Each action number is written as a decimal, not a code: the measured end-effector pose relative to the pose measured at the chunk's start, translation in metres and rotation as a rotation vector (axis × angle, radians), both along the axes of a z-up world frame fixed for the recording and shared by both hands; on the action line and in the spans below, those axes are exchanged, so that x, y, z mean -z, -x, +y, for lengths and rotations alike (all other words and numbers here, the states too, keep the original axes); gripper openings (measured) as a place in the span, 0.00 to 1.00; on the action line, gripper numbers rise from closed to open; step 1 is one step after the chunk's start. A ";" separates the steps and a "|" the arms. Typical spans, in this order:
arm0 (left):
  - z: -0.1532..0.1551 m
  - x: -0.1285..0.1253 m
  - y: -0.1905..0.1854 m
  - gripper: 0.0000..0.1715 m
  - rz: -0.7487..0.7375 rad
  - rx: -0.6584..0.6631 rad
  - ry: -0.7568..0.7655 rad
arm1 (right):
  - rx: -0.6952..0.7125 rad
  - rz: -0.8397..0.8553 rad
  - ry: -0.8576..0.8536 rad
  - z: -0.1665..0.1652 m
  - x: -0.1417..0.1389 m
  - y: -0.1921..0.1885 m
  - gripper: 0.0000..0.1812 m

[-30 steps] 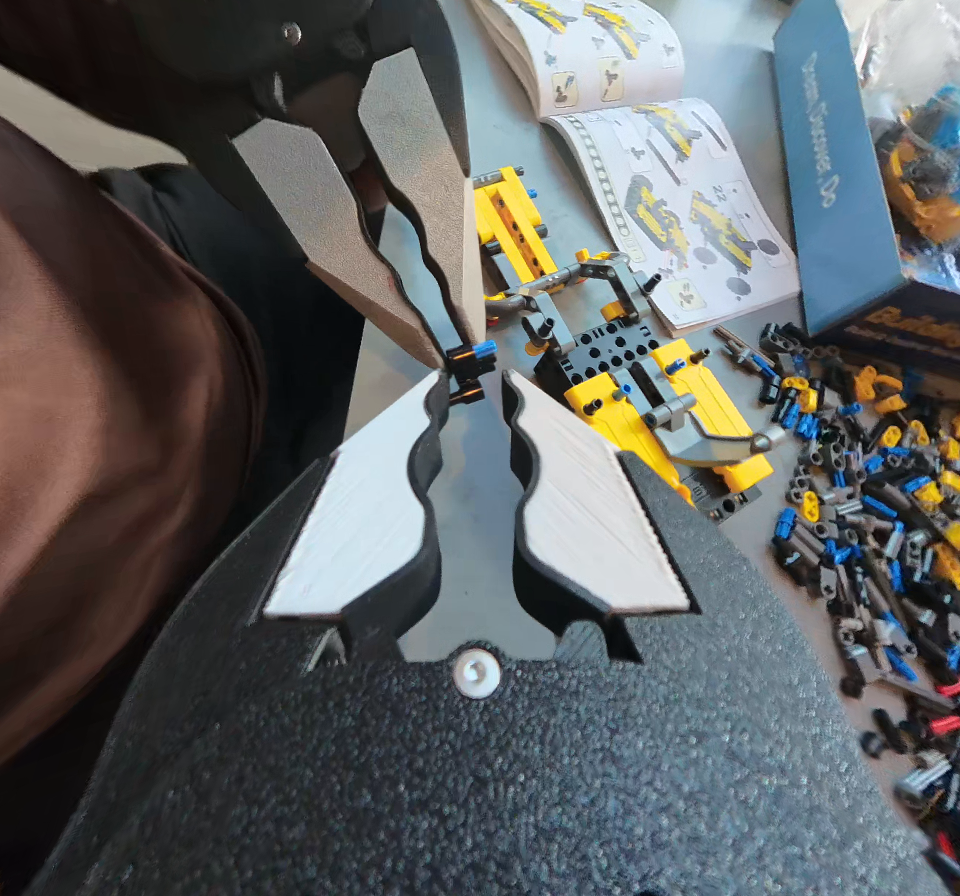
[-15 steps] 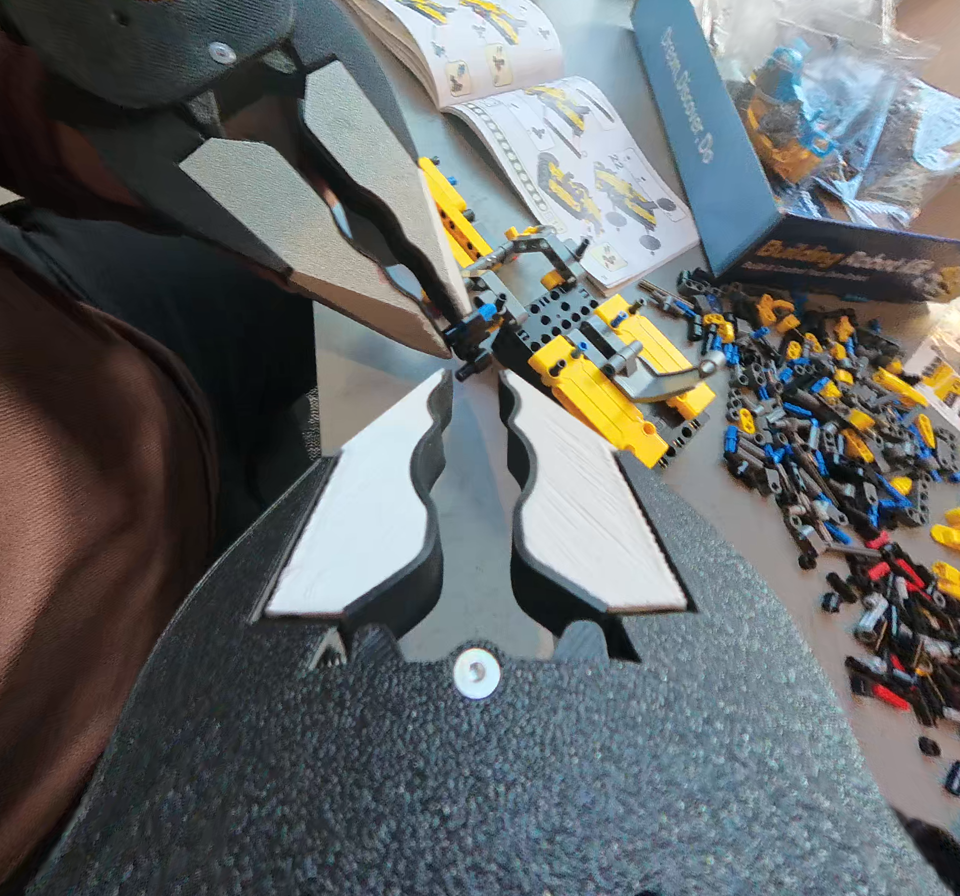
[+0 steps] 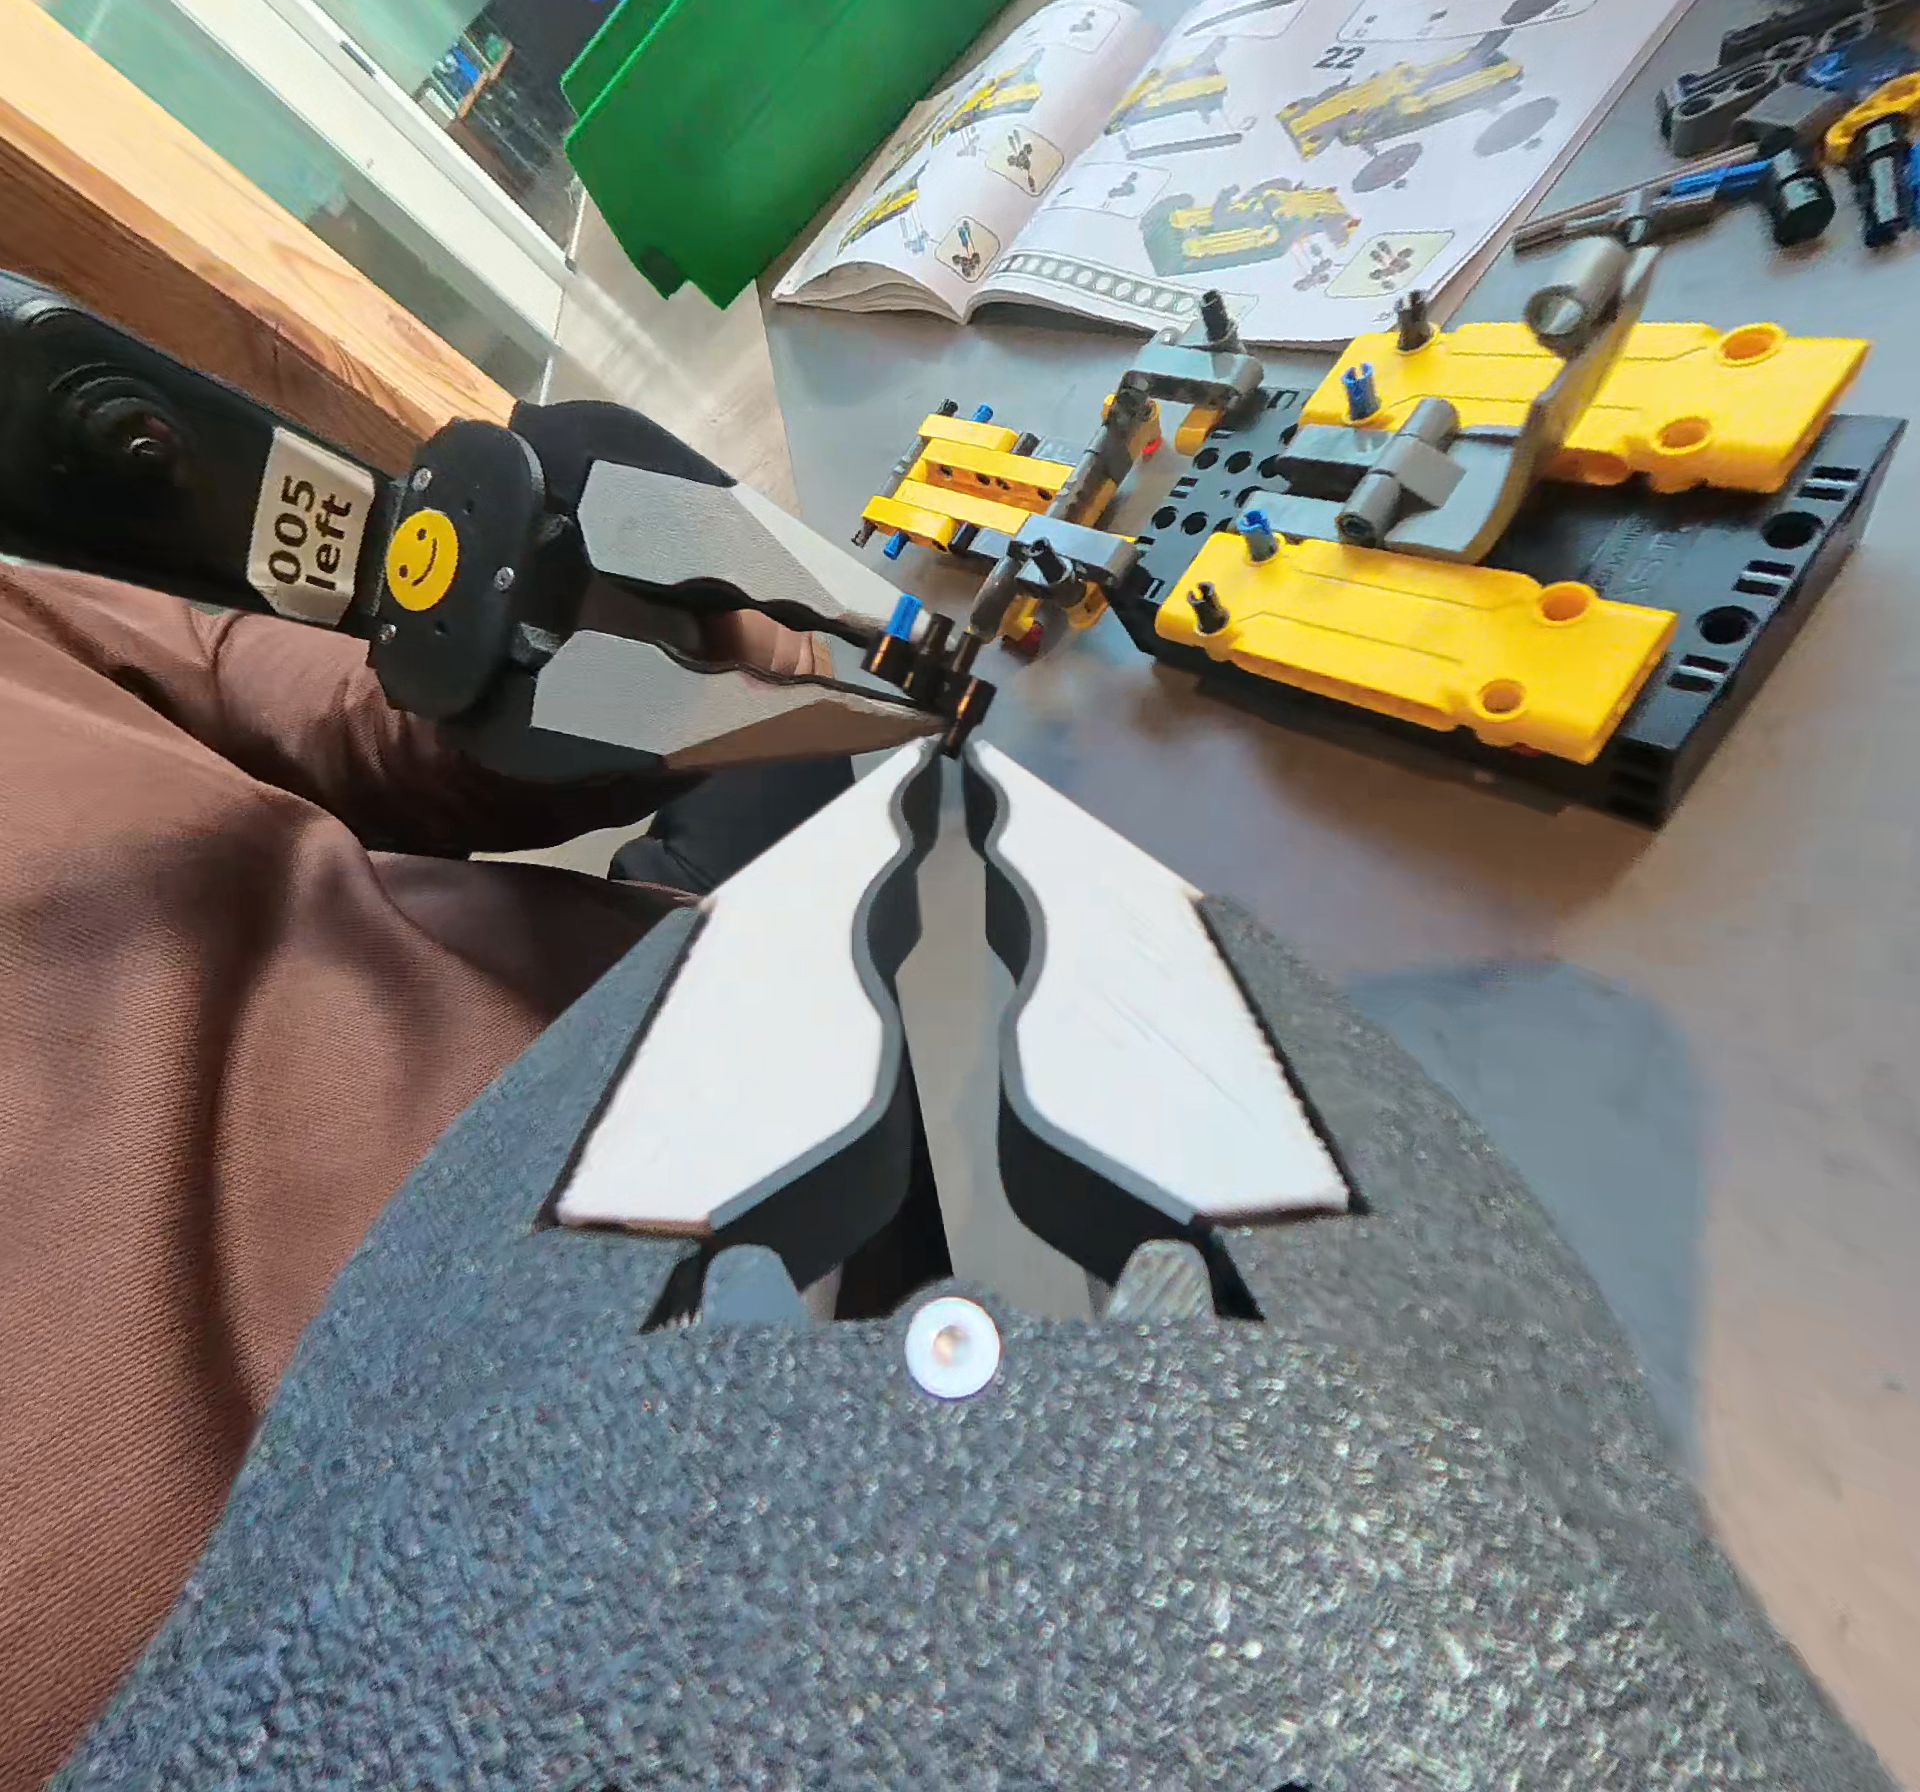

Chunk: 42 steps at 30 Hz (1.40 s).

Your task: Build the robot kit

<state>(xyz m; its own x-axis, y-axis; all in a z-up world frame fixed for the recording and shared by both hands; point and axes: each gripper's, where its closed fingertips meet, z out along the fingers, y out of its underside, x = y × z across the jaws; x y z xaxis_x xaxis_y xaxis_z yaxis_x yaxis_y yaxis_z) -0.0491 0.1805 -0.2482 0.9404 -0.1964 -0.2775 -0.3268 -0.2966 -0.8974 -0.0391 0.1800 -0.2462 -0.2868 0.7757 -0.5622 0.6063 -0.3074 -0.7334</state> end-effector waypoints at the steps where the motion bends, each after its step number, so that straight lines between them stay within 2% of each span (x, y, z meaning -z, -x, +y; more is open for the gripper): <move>1: 0.000 0.002 0.001 0.04 -0.006 -0.002 0.010 | -0.003 -0.004 -0.006 -0.001 0.001 0.001 0.00; 12: 0.002 0.014 0.006 0.03 -0.047 -0.009 0.116 | 0.001 -0.067 0.148 -0.006 0.010 0.006 0.00; 15: 0.003 0.018 0.008 0.03 -0.058 -0.018 0.156 | -0.008 -0.076 0.117 -0.005 0.013 0.005 0.00; 17: 0.003 0.018 0.009 0.03 -0.075 -0.017 0.173 | -0.042 -0.044 0.001 -0.004 0.011 0.002 0.00; 20: 0.000 0.022 0.006 0.03 -0.096 0.020 0.219 | -0.072 0.042 -0.316 0.006 0.008 0.002 0.00; 21: 0.000 0.021 0.005 0.03 -0.092 0.028 0.221 | -0.084 0.071 -0.407 0.008 0.006 0.003 0.05; 23: 0.000 0.019 0.007 0.03 -0.061 0.022 0.209 | -0.102 0.101 -0.525 0.010 0.005 0.007 0.06; 28: 0.005 0.012 0.009 0.03 -0.049 -0.036 0.160 | -0.014 0.074 -0.371 0.002 0.000 0.017 0.07; 30: 0.006 0.013 0.008 0.03 -0.054 -0.058 0.150 | 0.027 0.061 -0.373 0.005 0.003 0.018 0.09; 34: 0.008 0.014 0.007 0.03 -0.073 -0.082 0.142 | 0.057 0.060 -0.386 0.005 0.005 0.018 0.02; 42: 0.011 0.017 0.009 0.03 -0.041 -0.112 0.132 | 0.131 0.059 -0.374 0.007 0.006 0.021 0.03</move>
<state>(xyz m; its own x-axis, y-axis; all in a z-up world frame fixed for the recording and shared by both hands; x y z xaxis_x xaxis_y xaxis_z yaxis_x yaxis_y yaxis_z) -0.0584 0.1910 -0.2649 0.9686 -0.1215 -0.2171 -0.2487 -0.4450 -0.8603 -0.0598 0.1867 -0.2520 -0.1949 0.9558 -0.2201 0.5332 -0.0851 -0.8417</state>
